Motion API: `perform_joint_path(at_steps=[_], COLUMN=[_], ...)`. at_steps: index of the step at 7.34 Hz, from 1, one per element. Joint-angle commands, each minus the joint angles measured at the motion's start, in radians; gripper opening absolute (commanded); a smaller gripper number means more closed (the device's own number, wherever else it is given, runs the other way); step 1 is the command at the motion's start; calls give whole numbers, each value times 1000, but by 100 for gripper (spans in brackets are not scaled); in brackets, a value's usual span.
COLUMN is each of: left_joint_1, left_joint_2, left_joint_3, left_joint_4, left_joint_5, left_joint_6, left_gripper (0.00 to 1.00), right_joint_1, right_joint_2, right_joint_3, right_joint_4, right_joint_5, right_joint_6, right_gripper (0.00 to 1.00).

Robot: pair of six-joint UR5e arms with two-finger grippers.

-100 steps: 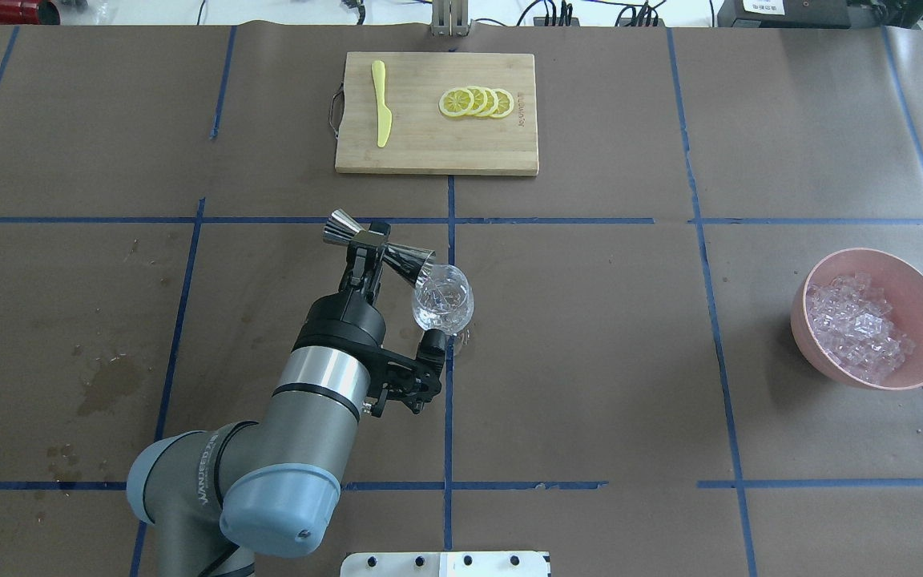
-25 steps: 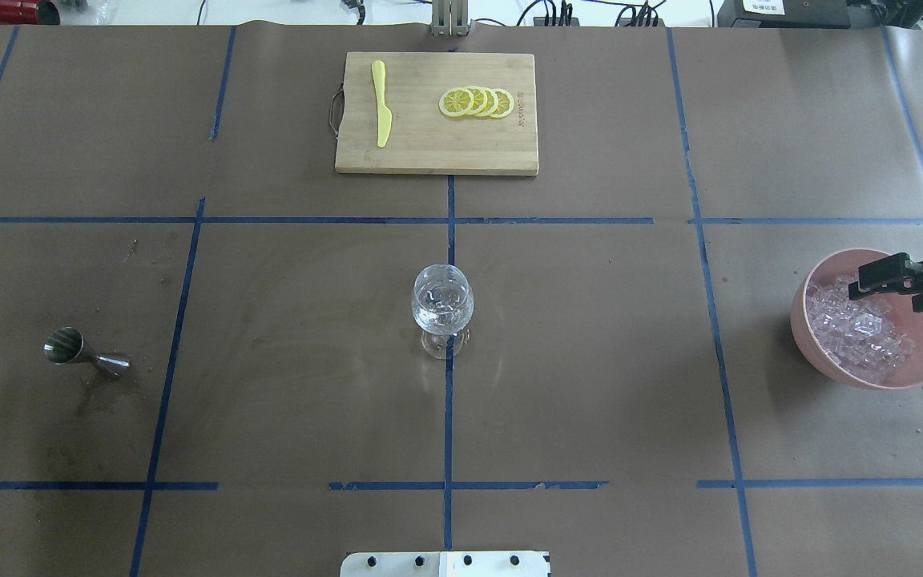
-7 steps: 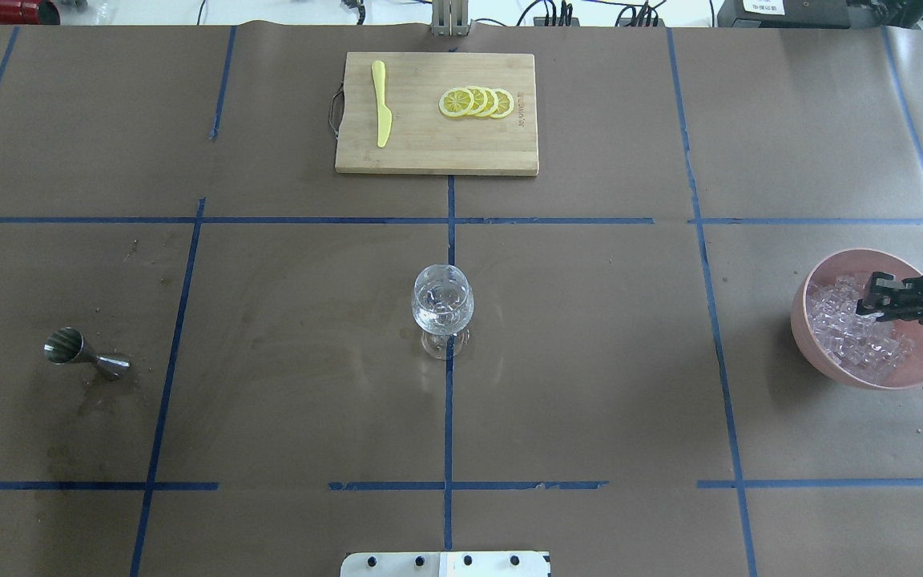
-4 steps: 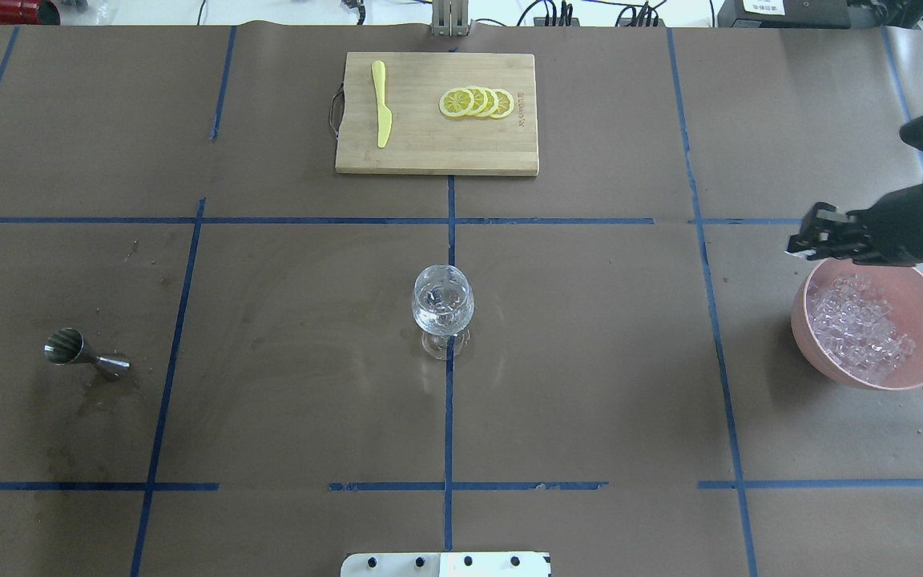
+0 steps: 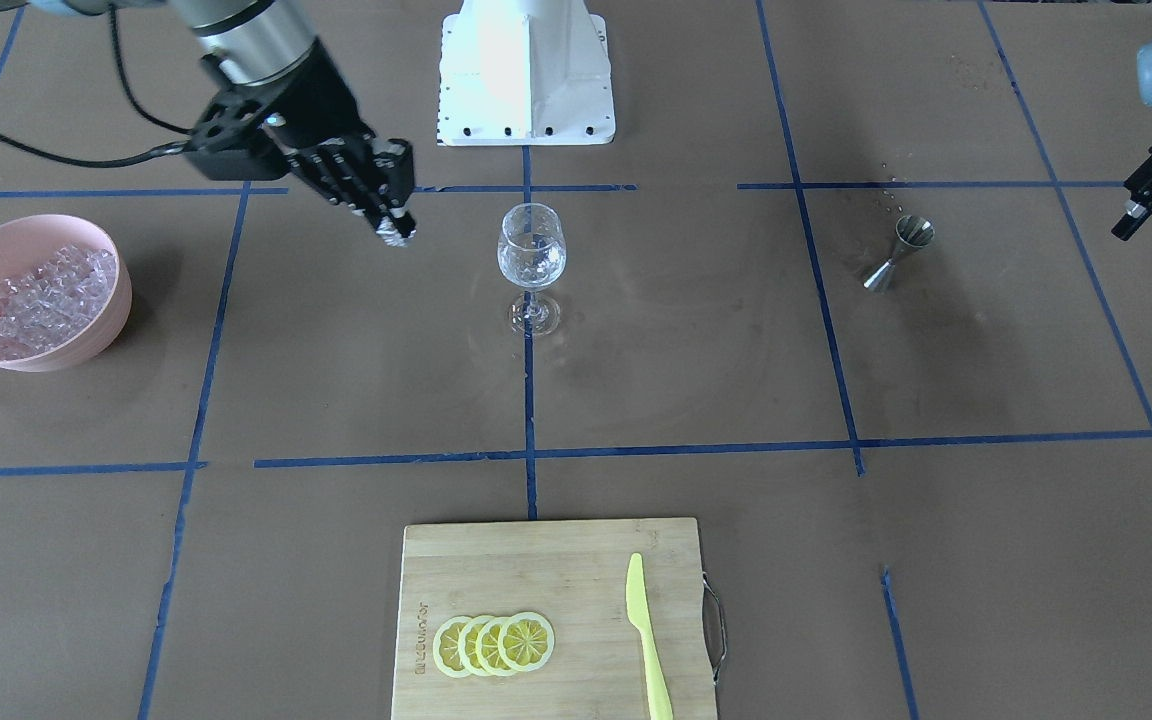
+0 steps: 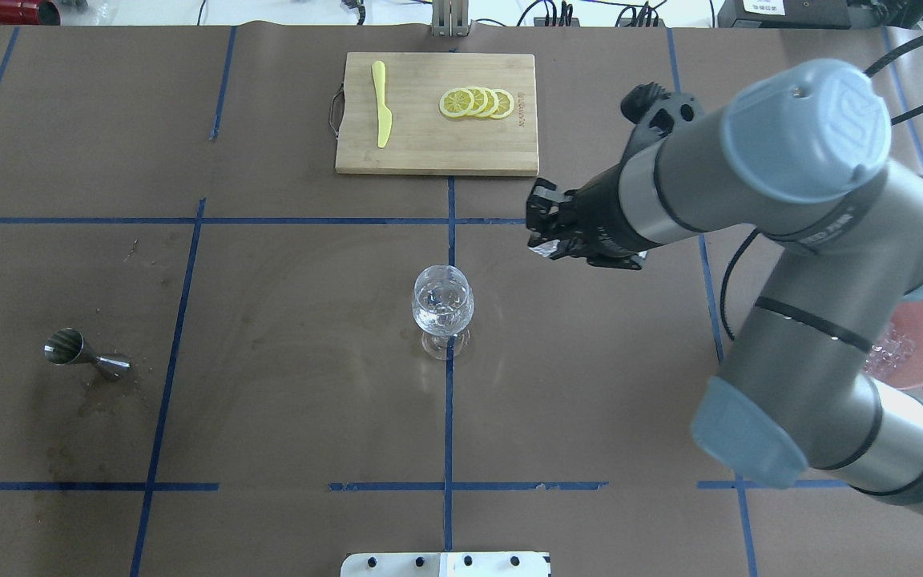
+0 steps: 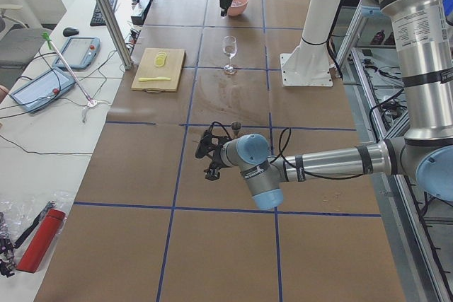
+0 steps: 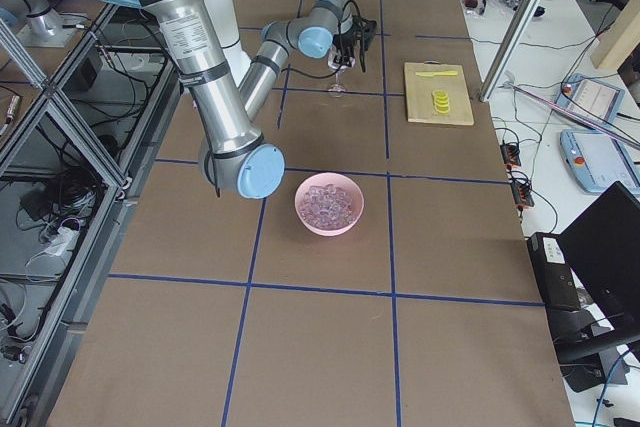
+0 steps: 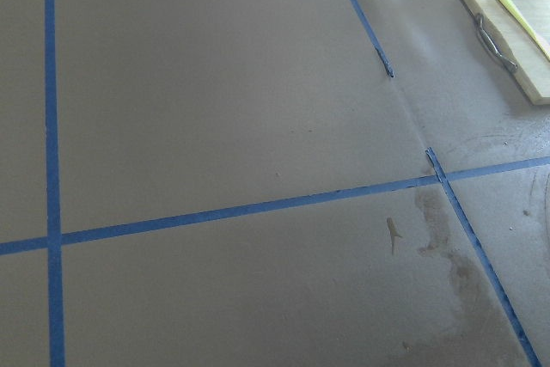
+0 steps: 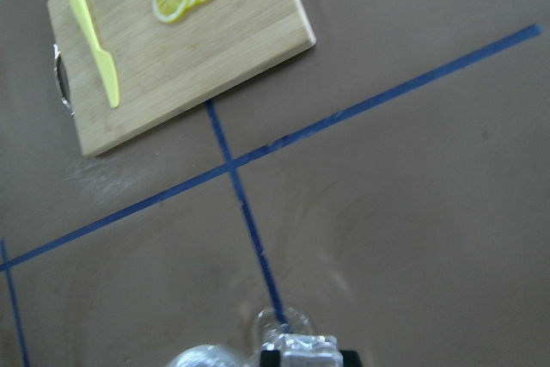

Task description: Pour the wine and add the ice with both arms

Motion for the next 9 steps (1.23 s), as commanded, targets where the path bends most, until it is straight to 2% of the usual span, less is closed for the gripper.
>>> perform_joint_path(at_steps=[1, 3, 4, 5, 8, 9], left_joint_1=[0, 0, 0, 0, 0, 5], left_joint_2=[0, 0, 0, 0, -2, -3], left_joint_3=[-1, -2, -1, -2, -1, 16], left_joint_4=[0, 0, 0, 0, 3, 12], left_joint_5=[-1, -1, -1, -1, 9, 36], left_joint_6=[-1, -1, -1, -1, -2, 13], left_gripper=[100, 100, 100, 100, 100, 100], right_joint_1=[-87, -94, -99, -104, -90, -41], right_joint_2=[151, 152, 149, 150, 135, 62], right_joint_3=[-96, -96, -96, -99, -91, -70], right_joint_4=[-22, -22, -22, -22, -25, -24], right_joint_5=[-81, -83, -83, -85, -82, -74], right_joint_6=[85, 87, 87, 87, 84, 73], right_gripper=[0, 0, 47, 72, 77, 100])
